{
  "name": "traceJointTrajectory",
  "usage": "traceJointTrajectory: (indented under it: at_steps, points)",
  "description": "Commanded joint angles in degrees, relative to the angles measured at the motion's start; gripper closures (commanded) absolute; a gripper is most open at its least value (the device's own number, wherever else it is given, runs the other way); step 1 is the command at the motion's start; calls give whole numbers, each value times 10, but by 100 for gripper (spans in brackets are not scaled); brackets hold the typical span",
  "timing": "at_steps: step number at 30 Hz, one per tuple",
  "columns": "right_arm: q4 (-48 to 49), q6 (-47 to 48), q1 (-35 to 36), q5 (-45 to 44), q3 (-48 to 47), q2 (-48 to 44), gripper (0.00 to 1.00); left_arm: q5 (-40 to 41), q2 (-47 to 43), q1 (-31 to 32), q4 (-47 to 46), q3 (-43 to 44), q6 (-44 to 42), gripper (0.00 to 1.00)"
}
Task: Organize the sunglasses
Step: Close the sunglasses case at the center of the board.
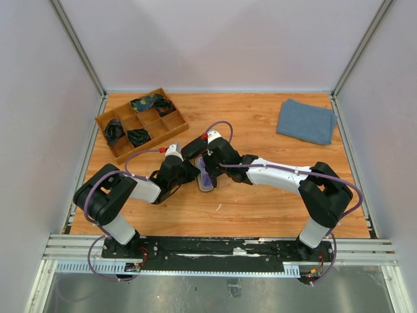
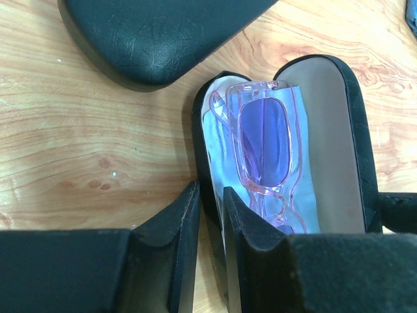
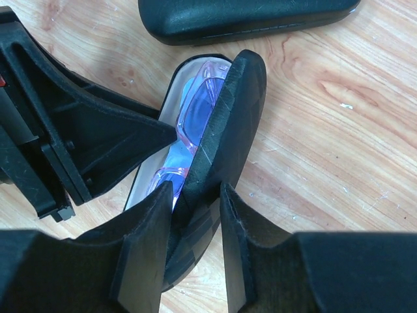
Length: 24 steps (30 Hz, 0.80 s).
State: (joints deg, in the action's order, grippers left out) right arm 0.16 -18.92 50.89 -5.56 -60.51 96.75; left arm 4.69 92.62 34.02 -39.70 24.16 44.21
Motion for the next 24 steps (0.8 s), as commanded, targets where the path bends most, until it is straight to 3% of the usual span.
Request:
traceJointTrajectory:
  at_steps: [1,24]
  points:
    - [11,-19,27,56,-14,25,66,-31,0,5,5,17,-3,75]
    - [14,-24,41,77,-27,44,63,-30,-1,5,5,19,-2,76]
